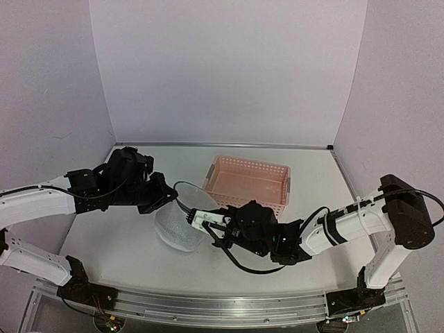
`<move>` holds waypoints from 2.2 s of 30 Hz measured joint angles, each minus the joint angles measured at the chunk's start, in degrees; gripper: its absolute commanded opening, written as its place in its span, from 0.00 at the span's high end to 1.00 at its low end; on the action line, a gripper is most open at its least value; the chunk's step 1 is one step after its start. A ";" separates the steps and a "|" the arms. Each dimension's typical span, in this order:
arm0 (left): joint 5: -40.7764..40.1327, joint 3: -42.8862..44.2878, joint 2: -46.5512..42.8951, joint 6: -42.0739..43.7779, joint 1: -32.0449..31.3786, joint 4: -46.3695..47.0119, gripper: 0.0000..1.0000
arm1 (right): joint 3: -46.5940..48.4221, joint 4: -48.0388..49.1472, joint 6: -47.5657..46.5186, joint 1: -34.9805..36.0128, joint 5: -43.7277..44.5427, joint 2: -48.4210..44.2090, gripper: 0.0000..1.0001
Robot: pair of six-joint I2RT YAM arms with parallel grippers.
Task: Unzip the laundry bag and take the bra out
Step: Open the lid of the laundry bag.
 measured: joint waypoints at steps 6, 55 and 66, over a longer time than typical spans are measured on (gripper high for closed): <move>0.00 0.00 0.00 0.07 0.00 0.00 1.00 | 0.00 0.79 -0.46 0.00 0.37 0.00 1.00; 2.60 -1.44 -0.90 19.15 0.00 -5.25 0.25 | -5.84 -12.07 65.44 5.18 25.73 -20.22 1.00; 9.84 2.82 9.35 19.15 0.00 -4.98 0.25 | -10.40 -14.40 76.24 9.25 30.42 -22.77 1.00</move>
